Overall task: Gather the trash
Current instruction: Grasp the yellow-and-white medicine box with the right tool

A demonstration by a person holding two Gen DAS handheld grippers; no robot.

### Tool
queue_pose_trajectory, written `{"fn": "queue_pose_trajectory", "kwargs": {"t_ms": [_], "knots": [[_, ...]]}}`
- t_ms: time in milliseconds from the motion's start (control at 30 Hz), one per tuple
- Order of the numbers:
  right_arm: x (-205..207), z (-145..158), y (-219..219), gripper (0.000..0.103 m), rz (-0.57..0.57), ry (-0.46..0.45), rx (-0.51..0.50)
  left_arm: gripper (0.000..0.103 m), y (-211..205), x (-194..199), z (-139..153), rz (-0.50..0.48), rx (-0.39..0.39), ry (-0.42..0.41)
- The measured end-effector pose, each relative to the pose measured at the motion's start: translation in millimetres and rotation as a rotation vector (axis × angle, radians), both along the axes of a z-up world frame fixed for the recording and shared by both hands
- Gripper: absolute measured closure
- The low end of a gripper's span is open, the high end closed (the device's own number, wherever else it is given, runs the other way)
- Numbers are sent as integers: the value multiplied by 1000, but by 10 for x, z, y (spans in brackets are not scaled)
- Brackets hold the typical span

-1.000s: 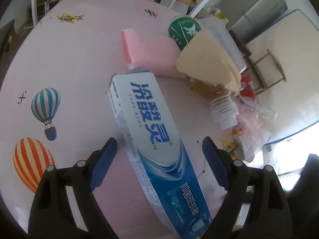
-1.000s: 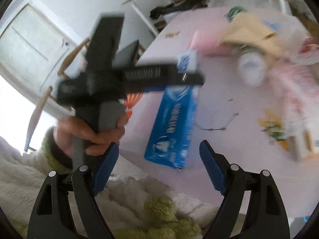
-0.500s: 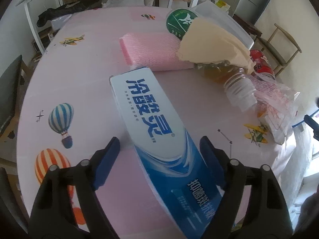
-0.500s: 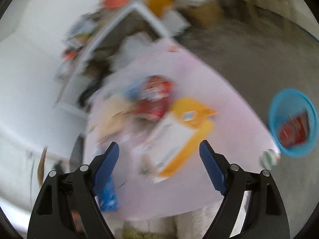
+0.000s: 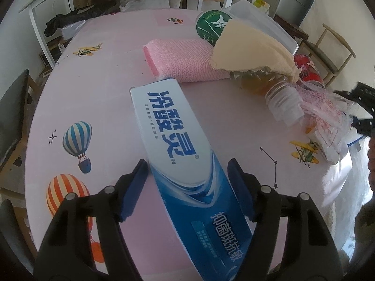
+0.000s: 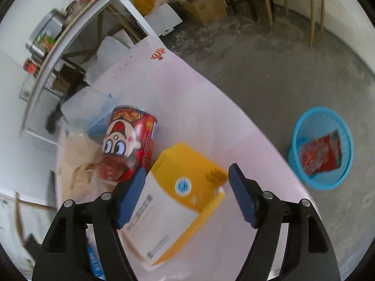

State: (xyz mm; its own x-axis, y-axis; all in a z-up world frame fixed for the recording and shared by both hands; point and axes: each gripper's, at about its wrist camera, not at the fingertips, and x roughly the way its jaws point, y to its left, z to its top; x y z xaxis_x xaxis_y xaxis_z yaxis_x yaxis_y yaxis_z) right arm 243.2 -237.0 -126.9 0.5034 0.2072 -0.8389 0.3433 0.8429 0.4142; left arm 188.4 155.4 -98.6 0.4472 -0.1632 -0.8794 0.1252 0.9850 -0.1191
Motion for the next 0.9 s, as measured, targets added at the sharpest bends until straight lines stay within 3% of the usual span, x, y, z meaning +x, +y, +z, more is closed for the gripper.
{"fn": "queue_pose_trajectory", "kwargs": {"t_ms": [233, 633, 667, 767, 900], "knots": [[98, -152, -23, 32, 33, 29, -46, 36, -3, -2, 4, -2, 2, 0], [-574, -190, -194, 35, -37, 36, 0, 36, -18, -19, 6, -5, 5, 0], [-597, -189, -193, 41, -37, 44, -6, 36, -17, -21, 8, -4, 5, 0], [-536, -148, -199, 43, -28, 43, -30, 36, -27, -21, 7, -4, 8, -2], [-284, 72, -210, 40, -22, -25, -80, 36, -51, -30, 12, -5, 10, -2]]}}
